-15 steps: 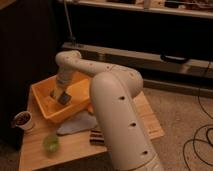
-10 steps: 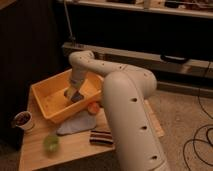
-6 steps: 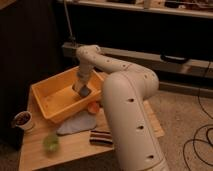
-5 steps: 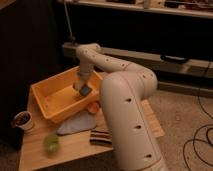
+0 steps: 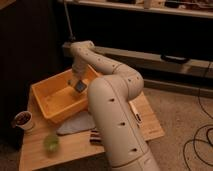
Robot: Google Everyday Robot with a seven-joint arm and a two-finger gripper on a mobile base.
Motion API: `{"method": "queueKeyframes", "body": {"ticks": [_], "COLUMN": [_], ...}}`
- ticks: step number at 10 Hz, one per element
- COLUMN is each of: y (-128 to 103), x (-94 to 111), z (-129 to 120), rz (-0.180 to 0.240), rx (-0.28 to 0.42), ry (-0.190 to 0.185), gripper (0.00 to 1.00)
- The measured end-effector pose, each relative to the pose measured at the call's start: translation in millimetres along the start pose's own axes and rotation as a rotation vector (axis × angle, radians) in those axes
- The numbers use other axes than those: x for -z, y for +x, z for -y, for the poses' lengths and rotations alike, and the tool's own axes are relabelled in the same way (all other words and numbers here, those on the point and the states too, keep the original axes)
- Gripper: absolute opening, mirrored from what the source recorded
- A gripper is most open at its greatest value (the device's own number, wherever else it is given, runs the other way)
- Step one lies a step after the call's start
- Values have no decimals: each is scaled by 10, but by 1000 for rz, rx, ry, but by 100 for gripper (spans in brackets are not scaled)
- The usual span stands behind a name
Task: Wipe tray with sponge
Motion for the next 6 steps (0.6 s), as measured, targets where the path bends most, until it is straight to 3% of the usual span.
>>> {"method": "queueKeyframes", "body": {"ticks": [6], "y": [-195], "x": [-146], "z": [-314], "rz": [103], "rx": [101], "ry": [-82], "gripper": [0]}}
